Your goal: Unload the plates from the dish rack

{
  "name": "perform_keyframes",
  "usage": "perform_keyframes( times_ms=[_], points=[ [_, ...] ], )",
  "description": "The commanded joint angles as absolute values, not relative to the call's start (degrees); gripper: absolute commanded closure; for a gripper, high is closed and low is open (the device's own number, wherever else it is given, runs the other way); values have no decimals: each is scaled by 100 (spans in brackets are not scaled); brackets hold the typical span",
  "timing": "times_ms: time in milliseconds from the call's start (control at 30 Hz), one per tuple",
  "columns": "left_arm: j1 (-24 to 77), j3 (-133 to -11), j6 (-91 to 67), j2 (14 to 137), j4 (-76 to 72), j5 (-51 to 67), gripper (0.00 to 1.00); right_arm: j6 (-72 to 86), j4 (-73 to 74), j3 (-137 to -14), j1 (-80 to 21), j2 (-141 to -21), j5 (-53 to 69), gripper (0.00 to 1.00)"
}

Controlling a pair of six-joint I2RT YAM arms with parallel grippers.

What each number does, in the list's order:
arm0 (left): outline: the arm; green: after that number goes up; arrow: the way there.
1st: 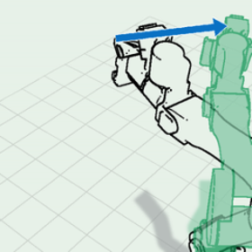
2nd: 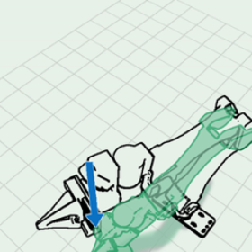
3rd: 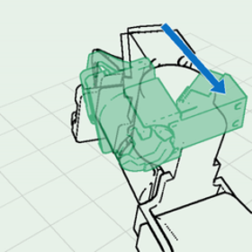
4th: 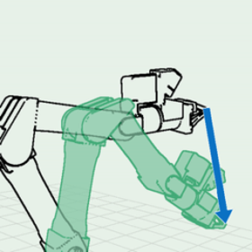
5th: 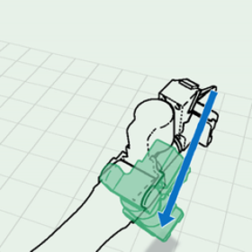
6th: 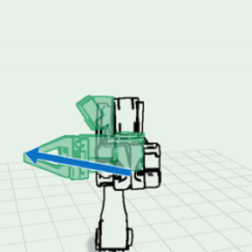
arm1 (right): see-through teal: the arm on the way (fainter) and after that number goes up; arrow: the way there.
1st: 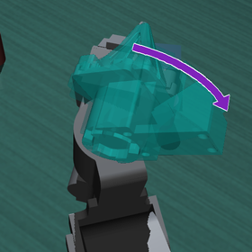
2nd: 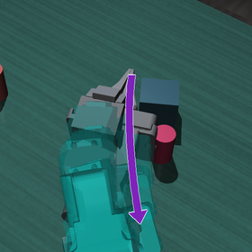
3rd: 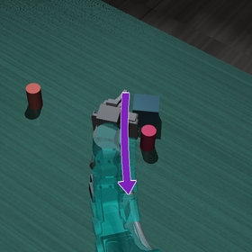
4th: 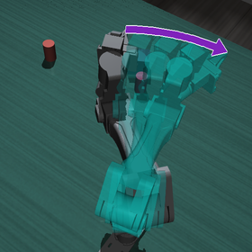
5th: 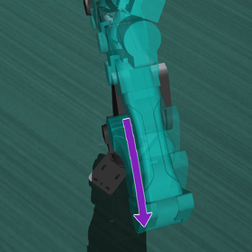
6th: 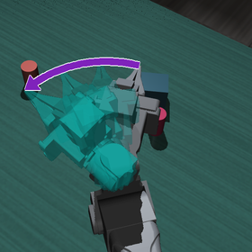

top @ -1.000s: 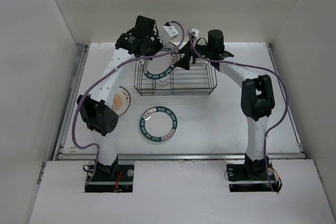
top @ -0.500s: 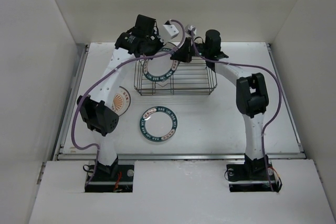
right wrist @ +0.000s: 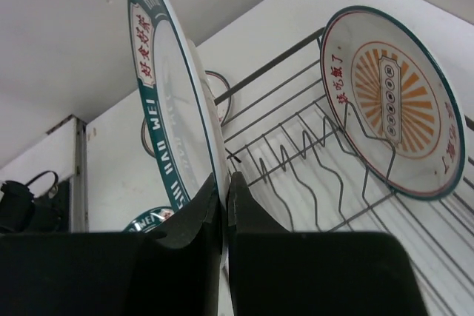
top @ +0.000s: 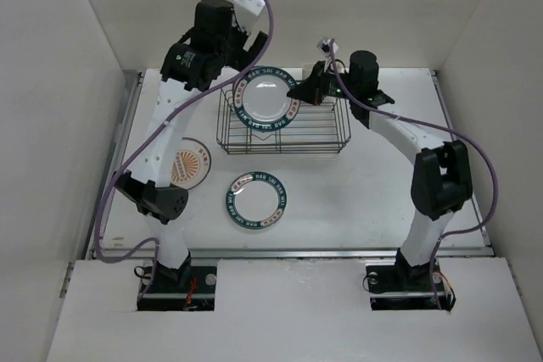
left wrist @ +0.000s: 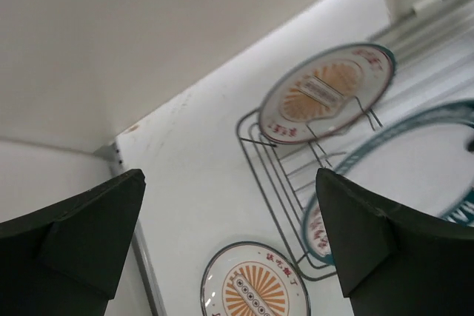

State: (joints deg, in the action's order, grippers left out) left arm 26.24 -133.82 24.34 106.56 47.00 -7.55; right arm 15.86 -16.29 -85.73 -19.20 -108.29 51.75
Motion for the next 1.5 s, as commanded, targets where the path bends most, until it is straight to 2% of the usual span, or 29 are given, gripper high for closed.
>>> perform_keyframes(
  times_ms=[0,33,167,300,600,933,1067,1100,1167,1200,1300,1467],
  points=[
    [2610,-13948,1732,10037,4412,-1993,0,1793,-752,-8438,-2047,-9995,4589,100],
    [2610,-14018,1653,9968,4412,-2308,0,1793,-556,-8342,-2048,-9897,4457,100],
    [2147,-14089,1486,9757,4649,-2373,0,1925,236,-7788,-2573,-9589,3710,100],
    [1619,-13501,1336,9396,4886,-1873,0,2170,887,-7262,-2909,-9510,3551,100],
    [1135,-12113,1354,8869,5413,-1144,0,2391,940,-6609,-3717,-9782,3209,100],
    [967,-11786,1354,8701,5669,-765,0,2391,1081,-6530,-3771,-10187,2962,100],
    [967,-11786,1415,8701,5669,-704,0,2242,1528,-6635,-3885,-10310,2848,70],
    [967,-11786,1467,8701,5669,-625,0,2172,1695,-6714,-4015,-10379,2769,48],
    [967,-11786,1468,8701,5730,-546,0,2005,2290,-7021,-4148,-10432,2506,37],
    [967,-11786,1520,8701,5730,-432,0,1952,2511,-7127,-4227,-10433,2322,27],
    [967,-11672,1783,8762,5730,-3,0,1872,3242,-7461,-4482,-10433,1506,15],
    [1176,-11268,2302,9052,4961,448,0,1872,3568,-7462,-4544,-9942,1090,9]
  ],
)
